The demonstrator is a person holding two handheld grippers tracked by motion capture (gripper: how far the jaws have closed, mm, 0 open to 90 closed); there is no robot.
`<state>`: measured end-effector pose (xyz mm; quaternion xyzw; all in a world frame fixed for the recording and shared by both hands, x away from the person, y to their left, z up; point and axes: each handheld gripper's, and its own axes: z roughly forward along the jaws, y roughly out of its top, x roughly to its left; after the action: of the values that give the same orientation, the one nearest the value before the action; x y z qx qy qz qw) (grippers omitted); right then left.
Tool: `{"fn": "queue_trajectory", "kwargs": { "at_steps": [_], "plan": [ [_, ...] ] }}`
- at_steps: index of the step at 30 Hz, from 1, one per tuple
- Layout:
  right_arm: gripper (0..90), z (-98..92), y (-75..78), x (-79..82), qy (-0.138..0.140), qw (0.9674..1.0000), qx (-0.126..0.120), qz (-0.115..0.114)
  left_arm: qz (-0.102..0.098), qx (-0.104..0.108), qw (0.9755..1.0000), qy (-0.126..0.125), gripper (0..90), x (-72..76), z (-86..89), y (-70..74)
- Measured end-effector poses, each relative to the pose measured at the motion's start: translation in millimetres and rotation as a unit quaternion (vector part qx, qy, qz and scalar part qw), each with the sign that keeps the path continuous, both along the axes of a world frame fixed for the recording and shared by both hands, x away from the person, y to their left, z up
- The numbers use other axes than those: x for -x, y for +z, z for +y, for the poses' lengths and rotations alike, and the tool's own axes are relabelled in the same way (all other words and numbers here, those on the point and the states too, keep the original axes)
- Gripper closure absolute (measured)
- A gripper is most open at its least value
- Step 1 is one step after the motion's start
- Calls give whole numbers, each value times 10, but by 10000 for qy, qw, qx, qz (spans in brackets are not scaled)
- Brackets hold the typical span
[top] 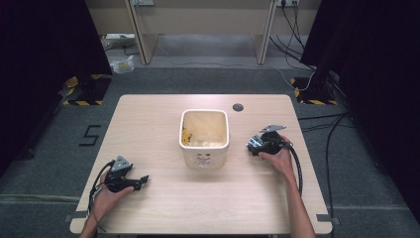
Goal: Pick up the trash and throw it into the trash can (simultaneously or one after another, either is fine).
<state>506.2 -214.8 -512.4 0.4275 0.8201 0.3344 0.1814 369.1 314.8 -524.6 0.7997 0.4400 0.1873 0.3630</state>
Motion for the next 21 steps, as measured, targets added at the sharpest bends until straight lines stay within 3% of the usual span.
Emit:
{"fn": "queue_trajectory", "kwargs": {
  "at_steps": [11, 15, 21],
  "plan": [
    [312, 18, 25, 31, 51, 9999, 55, -99, 2, 1, 10000, -3, 141, 0, 0, 0],
    [329, 18, 30, 51, 79, 9998, 83, -175, 1, 1, 10000, 1, 141, 0, 0, 0],
    [338, -1, 135, 100, 24, 9993, -104, -369, 1, -1, 10000, -1, 140, 0, 0, 0]
  ]
}}
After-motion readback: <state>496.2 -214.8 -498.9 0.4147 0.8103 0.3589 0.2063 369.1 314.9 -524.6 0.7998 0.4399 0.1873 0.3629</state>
